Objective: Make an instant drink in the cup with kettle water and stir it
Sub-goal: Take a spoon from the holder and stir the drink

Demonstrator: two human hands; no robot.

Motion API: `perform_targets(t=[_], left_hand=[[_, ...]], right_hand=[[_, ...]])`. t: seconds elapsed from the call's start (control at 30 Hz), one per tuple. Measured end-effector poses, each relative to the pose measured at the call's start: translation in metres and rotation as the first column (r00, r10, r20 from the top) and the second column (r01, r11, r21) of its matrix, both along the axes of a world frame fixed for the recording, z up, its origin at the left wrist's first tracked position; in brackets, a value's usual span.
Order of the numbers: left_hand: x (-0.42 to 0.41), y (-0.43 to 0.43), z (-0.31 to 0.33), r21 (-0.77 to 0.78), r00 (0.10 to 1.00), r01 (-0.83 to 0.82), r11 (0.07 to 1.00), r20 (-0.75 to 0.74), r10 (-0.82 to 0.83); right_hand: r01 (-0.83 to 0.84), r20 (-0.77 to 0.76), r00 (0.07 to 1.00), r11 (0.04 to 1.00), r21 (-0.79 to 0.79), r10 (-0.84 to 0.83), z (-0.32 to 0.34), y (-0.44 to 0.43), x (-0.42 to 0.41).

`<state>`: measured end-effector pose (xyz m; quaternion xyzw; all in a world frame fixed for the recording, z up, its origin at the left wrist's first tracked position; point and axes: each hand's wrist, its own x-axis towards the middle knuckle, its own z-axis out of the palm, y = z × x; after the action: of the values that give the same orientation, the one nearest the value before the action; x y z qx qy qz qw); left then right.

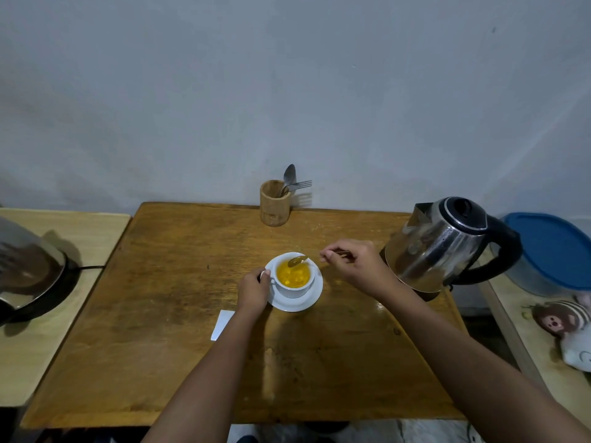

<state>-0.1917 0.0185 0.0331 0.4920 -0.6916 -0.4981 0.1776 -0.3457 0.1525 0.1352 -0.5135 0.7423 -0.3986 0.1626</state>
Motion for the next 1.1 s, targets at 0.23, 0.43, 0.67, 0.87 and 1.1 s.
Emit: perform_targets(t=[0.23,0.43,0.67,0.87,1.1], left_hand=[[-0.001,-0.001,-0.002,0.012,1.000,-0.002,1.000,0.004,0.002],[0.000,0.002,-0.001,0.005,1.000,-0.003,1.000,-0.009,0.003],[0.001,-0.003,-0.005,0.034,1.000,0.025,0.999,-0.017,-0.025],[0.004,-0.004,-0.006,0.054,0.997,0.045,0.998,-0.057,-0.042],[0.005,-0.003,-0.005,0.039,0.996,0.061,0.997,-0.062,-0.059]], right_hand=[[0.296,0.390,0.882,0.955,-0.023,-0.264,-0.008,0.000,-0.003],[0.642,0.852,0.376,0.765,0.044,-0.365,0.001,0.003,-0.014],[0.698,0.607,0.588,0.715,-0.046,-0.535,-0.021,0.028,-0.017],[0.444,-0.019,0.895,0.895,-0.041,-0.445,-0.074,0.055,0.002],[0.296,-0.194,0.943,0.949,0.106,-0.272,-0.114,0.072,0.013]])
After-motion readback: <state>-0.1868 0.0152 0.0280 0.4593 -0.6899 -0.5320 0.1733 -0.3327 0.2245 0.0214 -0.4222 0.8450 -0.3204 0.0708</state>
